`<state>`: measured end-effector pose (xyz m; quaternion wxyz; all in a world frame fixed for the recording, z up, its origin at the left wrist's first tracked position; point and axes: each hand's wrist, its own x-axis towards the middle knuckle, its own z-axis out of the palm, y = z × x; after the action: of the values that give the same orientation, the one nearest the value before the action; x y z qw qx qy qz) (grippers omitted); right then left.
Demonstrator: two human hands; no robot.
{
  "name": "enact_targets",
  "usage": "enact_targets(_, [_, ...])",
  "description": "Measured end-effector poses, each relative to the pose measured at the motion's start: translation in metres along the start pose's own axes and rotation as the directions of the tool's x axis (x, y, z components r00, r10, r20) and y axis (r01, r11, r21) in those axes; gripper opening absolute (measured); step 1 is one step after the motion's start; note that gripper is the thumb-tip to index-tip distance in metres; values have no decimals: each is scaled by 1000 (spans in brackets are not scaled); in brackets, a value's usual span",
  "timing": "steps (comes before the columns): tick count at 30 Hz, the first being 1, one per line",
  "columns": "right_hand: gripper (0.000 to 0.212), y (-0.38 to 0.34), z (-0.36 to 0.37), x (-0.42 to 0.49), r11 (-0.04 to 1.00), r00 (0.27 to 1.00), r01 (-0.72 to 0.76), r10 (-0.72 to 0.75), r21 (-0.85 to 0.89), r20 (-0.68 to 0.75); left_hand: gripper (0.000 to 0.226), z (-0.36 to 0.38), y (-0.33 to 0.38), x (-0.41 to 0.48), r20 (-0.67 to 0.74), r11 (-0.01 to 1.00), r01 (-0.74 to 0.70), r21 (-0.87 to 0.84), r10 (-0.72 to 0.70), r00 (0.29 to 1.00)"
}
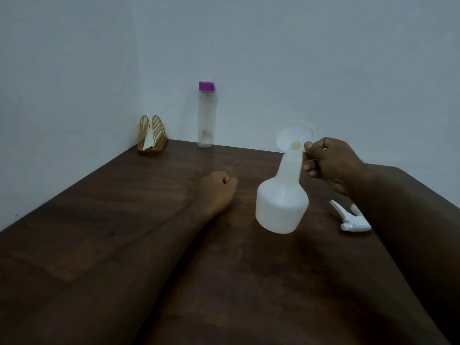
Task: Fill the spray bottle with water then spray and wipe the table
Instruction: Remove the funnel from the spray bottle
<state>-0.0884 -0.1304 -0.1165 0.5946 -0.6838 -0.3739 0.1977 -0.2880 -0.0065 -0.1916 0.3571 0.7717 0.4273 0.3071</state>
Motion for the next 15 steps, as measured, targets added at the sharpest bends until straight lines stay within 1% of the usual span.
enact_targets(2, [24,3,15,17,985,997,78,-80,-156,-6,26,-3,-5,11,33,1000,-2,24,1,999])
enact_targets(4, [24,6,28,35,907,974,213,-224,-363,10,25,-6,-8,22,55,999,-16,30,15,998])
enact_targets(5, [23,8,35,44,865,963,258,-268,-431,38,26,-6,-9,27,77,999,-21,34,19,997])
enact_targets(8, [15,8,51,65,759,937,328,-336,-562,93,27,-7,-12,43,127,998,-4,58,-3,992])
enact_targets(10, [14,10,64,80,665,918,366,-373,-651,134,29,-5,-17,57,114,998,1,61,-8,993])
enact_targets(12, [14,16,76,94,550,883,442,-405,-709,237,30,-3,-22,71,93,998,3,56,-8,996])
enact_targets(15, [15,31,93,111,389,815,558,-424,-733,395,28,0,-26,88,75,999,3,45,-7,997])
